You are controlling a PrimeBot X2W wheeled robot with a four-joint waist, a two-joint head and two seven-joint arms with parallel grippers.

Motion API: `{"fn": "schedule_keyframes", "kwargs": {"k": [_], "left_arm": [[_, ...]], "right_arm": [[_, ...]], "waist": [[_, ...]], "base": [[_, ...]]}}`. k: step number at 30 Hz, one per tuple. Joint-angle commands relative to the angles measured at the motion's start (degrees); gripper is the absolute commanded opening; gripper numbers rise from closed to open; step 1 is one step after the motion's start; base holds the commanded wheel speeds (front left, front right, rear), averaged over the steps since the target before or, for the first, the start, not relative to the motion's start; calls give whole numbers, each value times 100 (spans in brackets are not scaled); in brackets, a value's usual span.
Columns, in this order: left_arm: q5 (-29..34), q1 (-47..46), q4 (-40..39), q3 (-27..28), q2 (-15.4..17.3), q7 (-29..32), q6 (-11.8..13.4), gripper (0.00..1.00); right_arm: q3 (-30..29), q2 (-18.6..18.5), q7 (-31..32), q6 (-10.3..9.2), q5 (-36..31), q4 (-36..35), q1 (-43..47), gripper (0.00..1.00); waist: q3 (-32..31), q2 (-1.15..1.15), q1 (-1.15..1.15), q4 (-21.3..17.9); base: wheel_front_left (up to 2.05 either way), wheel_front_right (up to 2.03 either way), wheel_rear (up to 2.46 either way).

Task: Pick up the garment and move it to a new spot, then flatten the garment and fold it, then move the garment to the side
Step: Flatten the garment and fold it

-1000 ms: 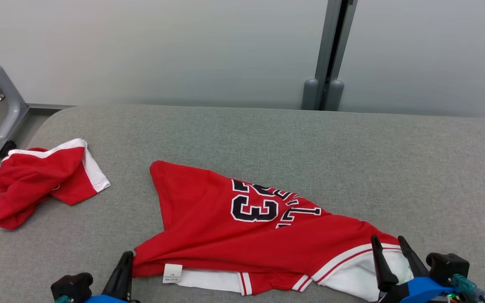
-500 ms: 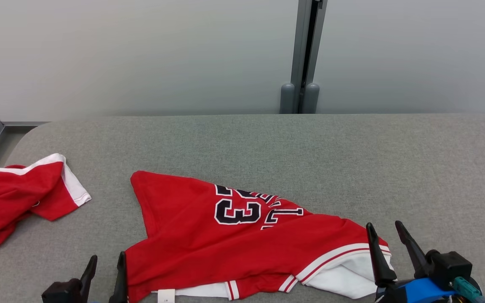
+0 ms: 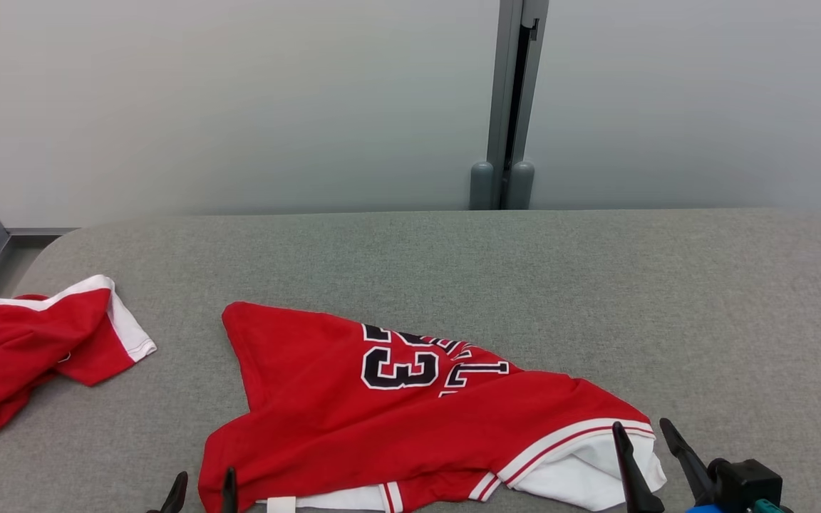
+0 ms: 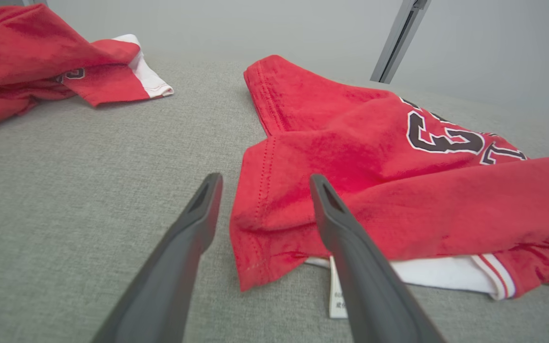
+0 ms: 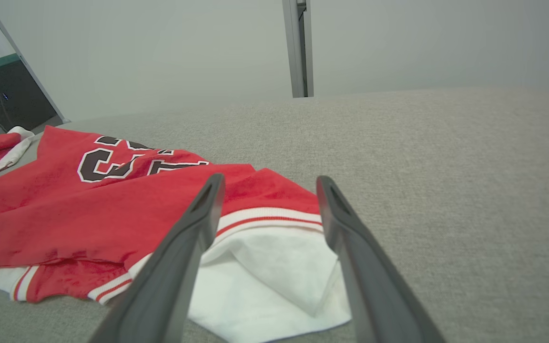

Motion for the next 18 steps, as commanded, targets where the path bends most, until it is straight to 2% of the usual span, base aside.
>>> {"fn": "schedule_keyframes", "kwargs": {"k": [1,18], "left_arm": [[30,-38,-9,-4,5,-15,-42,100],[-549,-166,692,-303,104,-15,-29,100]], "right_arm": [[-18,-12,-20,0,-23,19,-7,100],[-106,-12,-20,0,-121,246,10,100]], "waist": [[2,0,0,-2],[199,0,0,-117]], "base": [[0,0,0],[0,0,0]]}}
